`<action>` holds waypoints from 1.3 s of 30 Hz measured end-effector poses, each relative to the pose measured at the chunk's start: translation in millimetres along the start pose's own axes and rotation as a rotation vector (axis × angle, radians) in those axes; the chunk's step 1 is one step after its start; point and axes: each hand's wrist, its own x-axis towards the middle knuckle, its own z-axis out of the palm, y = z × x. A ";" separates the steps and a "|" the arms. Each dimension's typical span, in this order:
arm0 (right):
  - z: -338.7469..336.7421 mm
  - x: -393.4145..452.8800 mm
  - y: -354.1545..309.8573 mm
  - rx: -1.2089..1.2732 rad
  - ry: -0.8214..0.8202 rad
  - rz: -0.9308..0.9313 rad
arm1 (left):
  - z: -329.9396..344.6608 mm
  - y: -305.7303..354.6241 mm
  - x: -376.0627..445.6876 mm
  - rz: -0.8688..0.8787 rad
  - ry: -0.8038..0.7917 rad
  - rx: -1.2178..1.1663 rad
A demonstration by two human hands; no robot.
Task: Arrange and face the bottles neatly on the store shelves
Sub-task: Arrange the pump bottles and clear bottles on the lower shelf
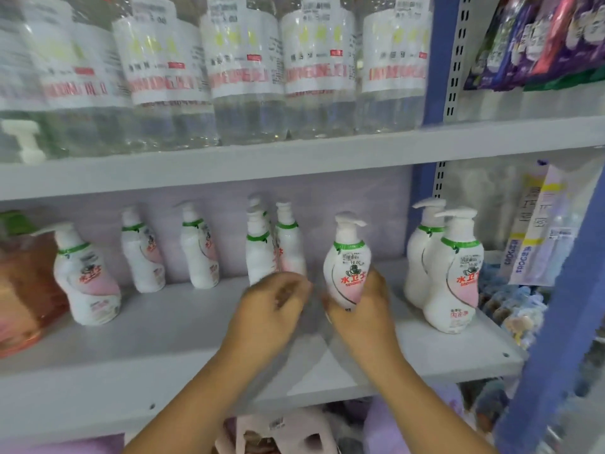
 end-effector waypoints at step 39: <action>-74.2 -36.6 20.9 -0.222 0.295 -0.128 | 83.8 6.1 55.6 -0.109 -0.553 -0.277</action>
